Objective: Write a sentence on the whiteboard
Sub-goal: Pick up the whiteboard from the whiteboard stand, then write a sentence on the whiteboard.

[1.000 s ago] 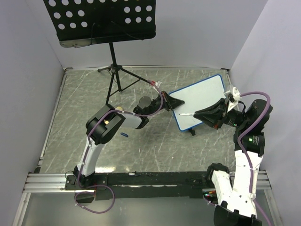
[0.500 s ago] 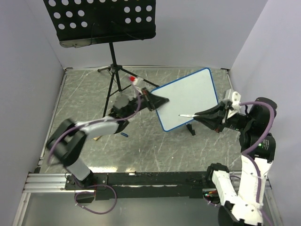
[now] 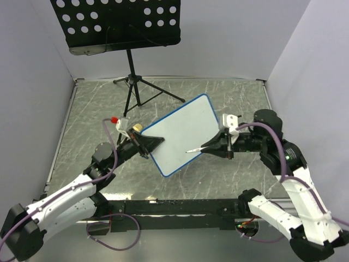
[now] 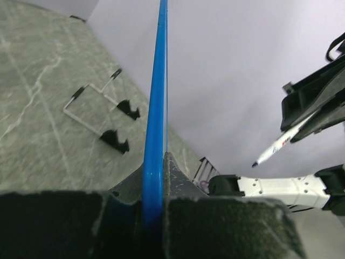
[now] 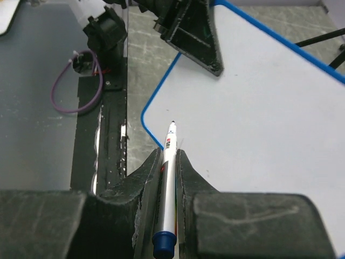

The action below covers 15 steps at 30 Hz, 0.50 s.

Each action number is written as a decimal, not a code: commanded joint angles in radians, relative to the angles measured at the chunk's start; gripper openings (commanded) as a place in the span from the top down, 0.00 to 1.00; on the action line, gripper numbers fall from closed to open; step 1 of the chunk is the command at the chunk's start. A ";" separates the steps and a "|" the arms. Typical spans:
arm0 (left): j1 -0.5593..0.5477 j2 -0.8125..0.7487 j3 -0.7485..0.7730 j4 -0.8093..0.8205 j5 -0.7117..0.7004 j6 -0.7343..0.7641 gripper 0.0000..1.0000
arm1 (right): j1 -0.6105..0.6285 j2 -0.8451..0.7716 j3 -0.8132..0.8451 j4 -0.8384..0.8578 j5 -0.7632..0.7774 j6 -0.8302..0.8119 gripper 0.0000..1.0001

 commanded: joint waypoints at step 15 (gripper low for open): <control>0.003 -0.232 -0.126 -0.005 -0.035 0.018 0.99 | 0.070 0.153 0.176 -0.133 0.184 -0.108 1.00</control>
